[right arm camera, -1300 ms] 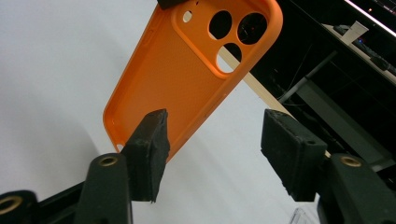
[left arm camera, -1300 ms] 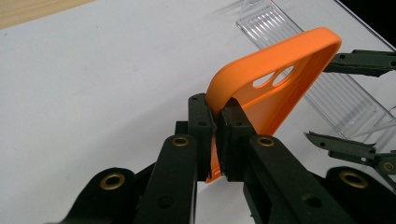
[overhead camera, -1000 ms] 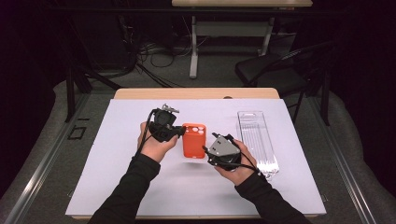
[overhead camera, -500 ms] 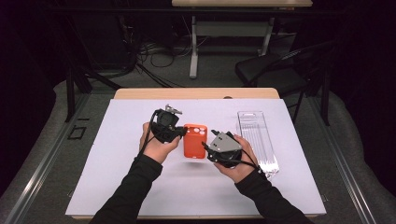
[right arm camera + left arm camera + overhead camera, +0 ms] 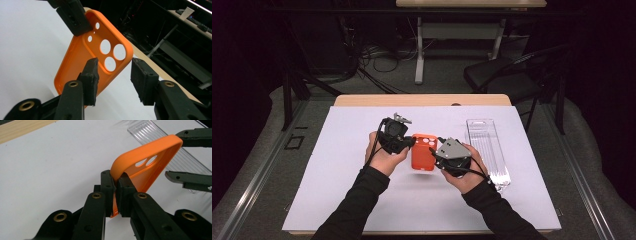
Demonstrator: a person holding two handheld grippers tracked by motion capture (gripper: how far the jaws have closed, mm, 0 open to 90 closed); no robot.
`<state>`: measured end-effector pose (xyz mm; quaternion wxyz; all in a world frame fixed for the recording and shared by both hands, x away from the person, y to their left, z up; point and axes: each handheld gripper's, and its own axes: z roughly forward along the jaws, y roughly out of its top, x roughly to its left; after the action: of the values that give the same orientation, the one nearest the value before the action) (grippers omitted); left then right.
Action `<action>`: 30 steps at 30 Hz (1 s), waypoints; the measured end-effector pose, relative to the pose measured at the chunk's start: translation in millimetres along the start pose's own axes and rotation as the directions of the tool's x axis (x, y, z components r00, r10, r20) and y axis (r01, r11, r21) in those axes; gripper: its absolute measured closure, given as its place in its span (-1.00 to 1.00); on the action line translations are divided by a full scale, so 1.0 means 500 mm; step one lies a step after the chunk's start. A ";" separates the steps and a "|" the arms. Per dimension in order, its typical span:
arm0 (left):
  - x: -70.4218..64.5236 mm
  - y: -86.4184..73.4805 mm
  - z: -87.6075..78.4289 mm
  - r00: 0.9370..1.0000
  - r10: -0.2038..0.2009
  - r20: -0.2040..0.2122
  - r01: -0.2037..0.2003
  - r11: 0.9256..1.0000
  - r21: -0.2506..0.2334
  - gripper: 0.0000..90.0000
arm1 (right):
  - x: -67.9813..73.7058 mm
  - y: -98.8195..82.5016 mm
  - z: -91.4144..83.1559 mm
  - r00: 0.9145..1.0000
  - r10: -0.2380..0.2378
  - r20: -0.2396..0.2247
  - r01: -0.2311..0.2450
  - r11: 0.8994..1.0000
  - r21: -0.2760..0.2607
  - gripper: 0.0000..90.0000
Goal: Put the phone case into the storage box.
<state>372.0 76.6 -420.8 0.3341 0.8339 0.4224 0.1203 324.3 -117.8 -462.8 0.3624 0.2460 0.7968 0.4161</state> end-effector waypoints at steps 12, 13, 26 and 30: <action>-0.015 -0.001 0.009 1.000 0.022 -0.016 -0.022 1.000 0.009 0.90 | -0.009 -0.001 0.005 1.000 0.005 0.030 -0.005 1.000 0.027 0.45; -0.016 -0.001 0.010 1.000 0.023 -0.016 -0.023 1.000 0.010 0.90 | -0.010 -0.001 0.005 0.999 0.006 0.031 -0.007 1.000 0.029 0.46; -0.029 -0.002 0.017 0.998 0.044 -0.040 -0.043 0.999 0.021 0.90 | -0.012 0.003 0.006 0.999 0.016 0.034 -0.018 0.999 0.046 0.59; -0.033 -0.002 0.016 0.997 0.053 -0.052 -0.051 0.998 0.021 0.90 | -0.011 0.005 0.007 0.999 0.019 0.033 -0.021 0.998 0.051 0.62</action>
<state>364.9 60.5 -426.1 0.3112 0.8445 0.4105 0.1467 330.8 -118.8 -460.0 0.3646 0.2698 0.7988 0.3952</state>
